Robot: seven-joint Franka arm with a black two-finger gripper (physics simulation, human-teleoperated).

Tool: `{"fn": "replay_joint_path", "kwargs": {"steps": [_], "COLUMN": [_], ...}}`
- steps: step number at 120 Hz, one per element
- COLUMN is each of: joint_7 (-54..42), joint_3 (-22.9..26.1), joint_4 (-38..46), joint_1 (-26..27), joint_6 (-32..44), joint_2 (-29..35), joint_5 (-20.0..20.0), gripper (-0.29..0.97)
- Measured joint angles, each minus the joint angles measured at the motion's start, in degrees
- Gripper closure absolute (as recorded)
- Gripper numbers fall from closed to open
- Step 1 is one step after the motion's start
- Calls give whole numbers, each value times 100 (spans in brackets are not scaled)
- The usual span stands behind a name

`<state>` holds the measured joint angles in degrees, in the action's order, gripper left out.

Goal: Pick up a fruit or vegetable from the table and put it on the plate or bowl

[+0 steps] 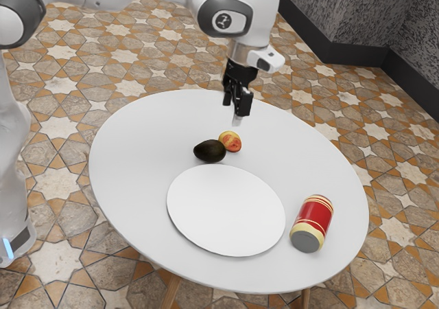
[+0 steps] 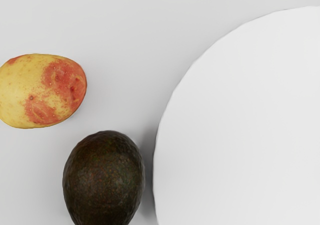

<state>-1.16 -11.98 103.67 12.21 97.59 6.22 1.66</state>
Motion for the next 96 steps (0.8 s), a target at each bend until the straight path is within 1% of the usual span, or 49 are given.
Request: {"fn": "replay_joint_path", "kwargs": {"steps": [9, 15, 26, 40, 52, 62, 70, 96], "joint_7": [-57, -129, -253, -424, -557, -655, -725, -903], "joint_3": [-13, -29, -218, -263, -268, -371, -442, -479], "joint_4": [67, 370, 853, 1050, 1122, 1310, 1419, 1549], "joint_1": [51, 58, 59, 43, 70, 121, 64, 51], "joint_6": [217, 441, 791, 1051, 1175, 1236, 1267, 1309], "joint_2": [-33, -3, 73, 19, -121, -77, -36, -27], "joint_5": [-22, -21, -27, -52, -58, -67, -71, -77], "gripper": [0, 0, 0, 0, 0, 0, 0, 0]}}
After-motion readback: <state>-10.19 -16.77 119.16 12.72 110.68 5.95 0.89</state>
